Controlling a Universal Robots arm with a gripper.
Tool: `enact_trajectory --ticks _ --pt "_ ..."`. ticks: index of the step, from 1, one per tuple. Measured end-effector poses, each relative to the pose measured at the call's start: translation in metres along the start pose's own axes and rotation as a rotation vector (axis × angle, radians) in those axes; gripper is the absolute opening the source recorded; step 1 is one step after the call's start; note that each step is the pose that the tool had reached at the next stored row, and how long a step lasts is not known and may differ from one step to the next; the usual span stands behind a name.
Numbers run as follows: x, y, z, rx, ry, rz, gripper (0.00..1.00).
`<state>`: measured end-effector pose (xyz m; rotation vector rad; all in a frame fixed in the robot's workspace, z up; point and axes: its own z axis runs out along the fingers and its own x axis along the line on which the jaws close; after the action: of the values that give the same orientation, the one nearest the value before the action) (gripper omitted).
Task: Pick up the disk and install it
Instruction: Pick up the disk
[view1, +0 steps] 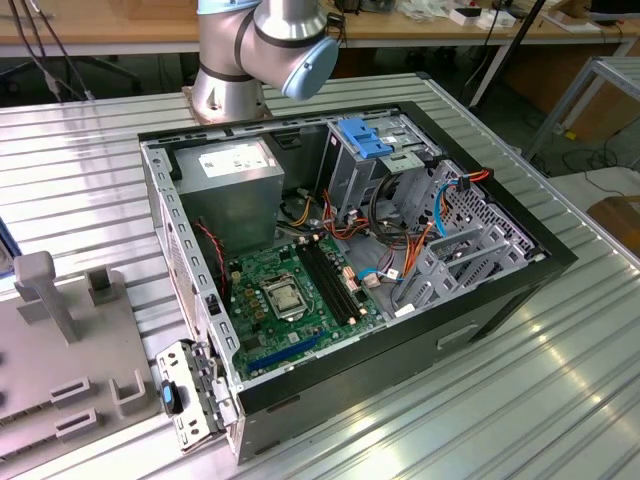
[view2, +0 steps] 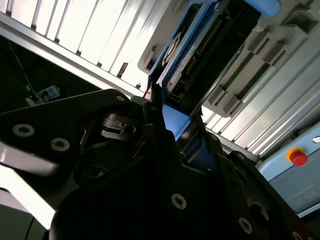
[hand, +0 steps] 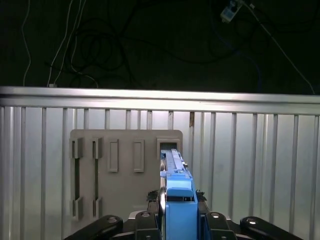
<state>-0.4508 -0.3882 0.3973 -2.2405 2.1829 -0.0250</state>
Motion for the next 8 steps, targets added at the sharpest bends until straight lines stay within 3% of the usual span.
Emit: enact_trajectory --ticks 8 --pt "0.0 -0.0006 -0.0278 0.0016 0.0 0.0 0.37"
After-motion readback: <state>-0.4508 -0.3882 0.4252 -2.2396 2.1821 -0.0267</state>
